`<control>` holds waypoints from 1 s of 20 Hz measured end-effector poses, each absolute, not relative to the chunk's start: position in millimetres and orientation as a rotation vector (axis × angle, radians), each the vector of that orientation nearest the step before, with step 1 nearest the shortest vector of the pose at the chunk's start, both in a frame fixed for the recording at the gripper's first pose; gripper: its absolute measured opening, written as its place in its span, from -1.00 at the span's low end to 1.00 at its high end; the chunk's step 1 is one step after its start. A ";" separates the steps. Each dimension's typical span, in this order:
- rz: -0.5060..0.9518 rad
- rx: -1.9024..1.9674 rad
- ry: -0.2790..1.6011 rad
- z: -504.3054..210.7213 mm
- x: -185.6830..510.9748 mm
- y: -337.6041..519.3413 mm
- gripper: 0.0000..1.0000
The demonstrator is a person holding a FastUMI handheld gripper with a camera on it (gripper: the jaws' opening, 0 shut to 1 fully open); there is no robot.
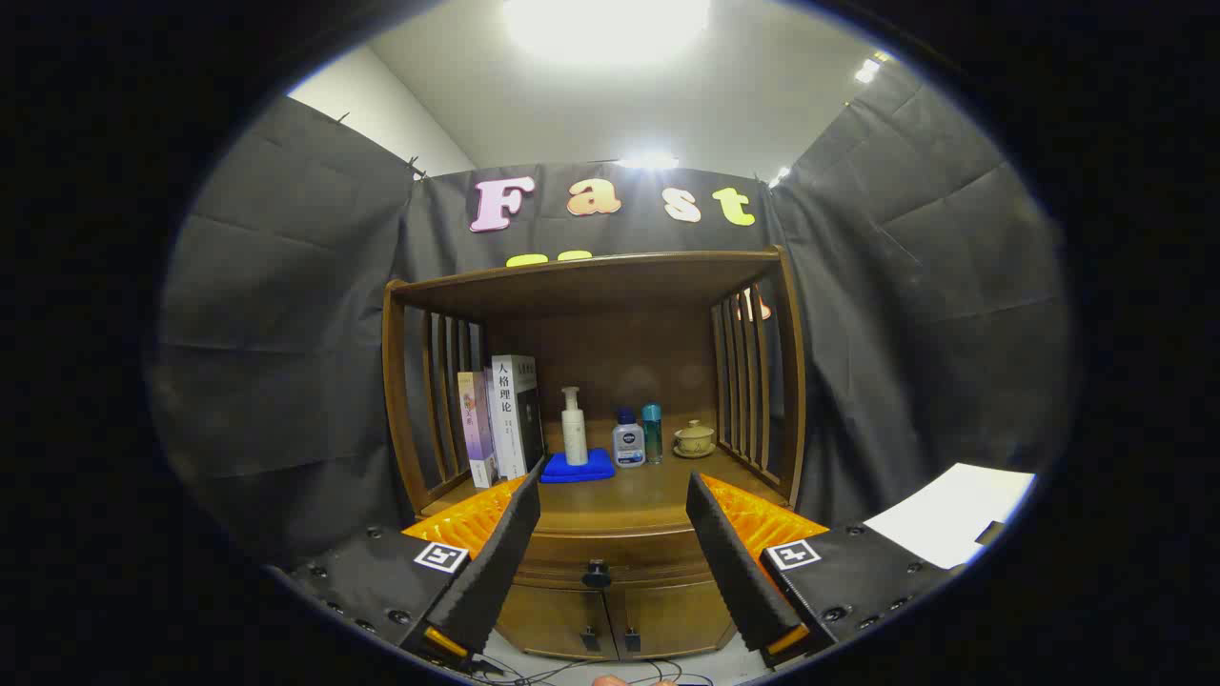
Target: Pull open the drawer, take out the items inside it, and place them on the countertop above the cabinet.
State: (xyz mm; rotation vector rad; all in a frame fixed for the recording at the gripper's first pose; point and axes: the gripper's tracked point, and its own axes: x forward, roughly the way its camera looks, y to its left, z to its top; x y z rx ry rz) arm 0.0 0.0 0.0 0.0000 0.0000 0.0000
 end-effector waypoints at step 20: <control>0.021 -0.013 0.057 -27.3 9.3 9.6 0.95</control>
